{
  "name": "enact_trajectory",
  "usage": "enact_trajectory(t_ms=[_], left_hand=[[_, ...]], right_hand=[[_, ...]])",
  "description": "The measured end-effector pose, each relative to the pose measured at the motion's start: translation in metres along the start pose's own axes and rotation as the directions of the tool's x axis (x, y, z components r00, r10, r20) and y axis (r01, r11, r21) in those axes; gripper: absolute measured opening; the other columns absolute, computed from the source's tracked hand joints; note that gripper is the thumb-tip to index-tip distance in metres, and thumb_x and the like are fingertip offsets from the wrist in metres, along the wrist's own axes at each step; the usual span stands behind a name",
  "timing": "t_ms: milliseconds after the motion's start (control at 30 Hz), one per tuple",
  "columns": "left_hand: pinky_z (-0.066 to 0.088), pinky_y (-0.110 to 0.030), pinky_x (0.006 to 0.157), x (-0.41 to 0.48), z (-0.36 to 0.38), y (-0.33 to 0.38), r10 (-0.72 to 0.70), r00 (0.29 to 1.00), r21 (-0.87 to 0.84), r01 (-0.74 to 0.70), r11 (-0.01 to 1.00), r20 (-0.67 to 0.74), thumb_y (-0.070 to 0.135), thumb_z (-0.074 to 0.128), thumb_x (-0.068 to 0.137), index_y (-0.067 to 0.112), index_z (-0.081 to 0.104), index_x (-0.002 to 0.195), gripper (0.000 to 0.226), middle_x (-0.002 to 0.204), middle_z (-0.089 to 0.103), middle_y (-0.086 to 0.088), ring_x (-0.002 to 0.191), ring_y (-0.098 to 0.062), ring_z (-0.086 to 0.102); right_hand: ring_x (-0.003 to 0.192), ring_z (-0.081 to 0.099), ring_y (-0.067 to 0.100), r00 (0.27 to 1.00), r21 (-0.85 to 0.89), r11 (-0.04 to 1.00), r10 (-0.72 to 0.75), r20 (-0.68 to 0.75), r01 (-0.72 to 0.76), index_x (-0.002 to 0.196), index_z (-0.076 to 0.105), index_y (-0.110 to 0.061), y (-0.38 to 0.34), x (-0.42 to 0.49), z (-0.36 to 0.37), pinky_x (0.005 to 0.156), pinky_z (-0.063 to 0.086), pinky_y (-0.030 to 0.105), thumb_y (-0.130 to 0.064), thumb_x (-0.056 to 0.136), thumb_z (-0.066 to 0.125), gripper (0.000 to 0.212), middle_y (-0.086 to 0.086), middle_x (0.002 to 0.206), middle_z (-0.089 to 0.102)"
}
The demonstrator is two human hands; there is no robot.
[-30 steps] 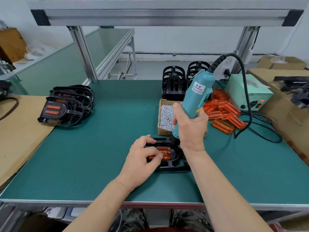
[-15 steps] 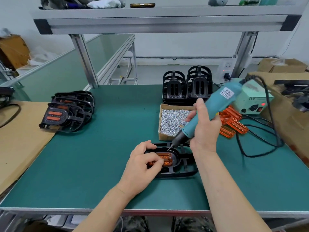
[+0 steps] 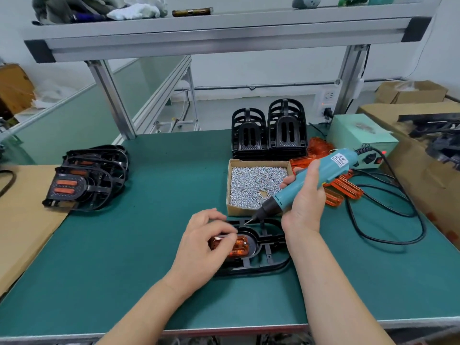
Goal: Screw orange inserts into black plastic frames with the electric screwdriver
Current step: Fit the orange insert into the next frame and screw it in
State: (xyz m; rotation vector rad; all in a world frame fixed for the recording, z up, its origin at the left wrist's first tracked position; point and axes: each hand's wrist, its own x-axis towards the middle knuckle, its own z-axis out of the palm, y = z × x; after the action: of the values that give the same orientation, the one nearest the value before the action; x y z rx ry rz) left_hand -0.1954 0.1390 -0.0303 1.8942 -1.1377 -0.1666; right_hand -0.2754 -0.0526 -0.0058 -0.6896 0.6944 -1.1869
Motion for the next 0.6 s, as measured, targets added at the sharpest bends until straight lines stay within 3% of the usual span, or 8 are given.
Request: enact_trajectory(t_ms=[100, 267, 367, 467, 567, 600], left_hand=[[0.025, -0.004, 0.094, 0.04, -0.005, 0.008, 0.067, 0.998, 0.175, -0.063, 0.983, -0.019, 0.017, 0.072, 0.087, 0.022, 0.077, 0.09, 0.007, 0.1, 0.065, 0.011, 0.107, -0.008, 0.049], [0.039, -0.034, 0.092, 0.114, 0.002, 0.016, 0.059, 0.988, 0.445, -0.119, 0.887, 0.146, 0.022, 0.063, 0.094, 0.025, 0.074, 0.109, 0.02, 0.104, 0.071, 0.007, 0.108, -0.021, 0.048], [0.032, -0.033, 0.083, 0.14, 0.019, 0.017, -0.03, 0.938, 0.611, -0.2, 0.766, 0.345, 0.037, 0.063, 0.093, 0.033, 0.07, 0.116, 0.025, 0.107, 0.069, 0.008, 0.11, -0.021, 0.048], [0.027, -0.033, 0.079, 0.145, 0.033, 0.013, -0.056, 0.909, 0.679, -0.267, 0.684, 0.414, 0.045, 0.066, 0.09, 0.034, 0.07, 0.107, 0.021, 0.103, 0.069, 0.009, 0.106, -0.019, 0.048], [0.025, -0.033, 0.076, 0.143, 0.04, 0.01, -0.004, 0.925, 0.653, -0.264, 0.709, 0.379, 0.037, 0.067, 0.089, 0.034, 0.067, 0.087, 0.004, 0.093, 0.07, 0.011, 0.098, -0.018, 0.051], [0.025, -0.033, 0.076, 0.142, 0.041, 0.01, 0.012, 0.93, 0.638, -0.262, 0.724, 0.368, 0.032, 0.067, 0.088, 0.033, 0.064, 0.081, 0.008, 0.09, 0.069, 0.011, 0.096, -0.018, 0.052]], right_hand=[[0.057, 0.061, 0.009, 1.0, -0.011, 1.0, -0.009, -0.005, 0.009, 0.089, 0.062, -0.017, 0.0, 0.0, 0.0, 0.056, 0.053, 0.021, -0.056, 0.092, 0.061, 0.039, -0.002, 0.064, 0.064], [0.058, 0.061, 0.011, 1.0, -0.013, 1.0, -0.024, 0.002, 0.024, 0.089, 0.063, -0.017, 0.0, 0.0, -0.002, 0.056, 0.053, 0.021, -0.052, 0.096, 0.061, 0.036, 0.0, 0.065, 0.064], [0.058, 0.06, 0.01, 1.0, -0.007, 1.0, -0.028, 0.008, 0.028, 0.09, 0.063, -0.016, 0.0, 0.0, -0.002, 0.057, 0.053, 0.021, -0.05, 0.096, 0.062, 0.035, -0.001, 0.065, 0.062], [0.057, 0.059, 0.009, 0.999, 0.009, 1.0, -0.026, 0.024, 0.026, 0.092, 0.061, -0.014, 0.001, -0.001, -0.002, 0.056, 0.052, 0.021, -0.047, 0.097, 0.063, 0.033, -0.002, 0.064, 0.06], [0.056, 0.058, 0.009, 0.999, 0.012, 0.999, -0.032, 0.027, 0.031, 0.091, 0.061, -0.014, 0.002, 0.0, -0.002, 0.055, 0.052, 0.021, -0.046, 0.097, 0.064, 0.032, -0.003, 0.063, 0.06], [0.056, 0.058, 0.009, 0.999, 0.012, 0.999, -0.034, 0.028, 0.033, 0.091, 0.061, -0.015, 0.002, 0.0, -0.002, 0.055, 0.052, 0.021, -0.045, 0.097, 0.064, 0.032, -0.003, 0.062, 0.06]])
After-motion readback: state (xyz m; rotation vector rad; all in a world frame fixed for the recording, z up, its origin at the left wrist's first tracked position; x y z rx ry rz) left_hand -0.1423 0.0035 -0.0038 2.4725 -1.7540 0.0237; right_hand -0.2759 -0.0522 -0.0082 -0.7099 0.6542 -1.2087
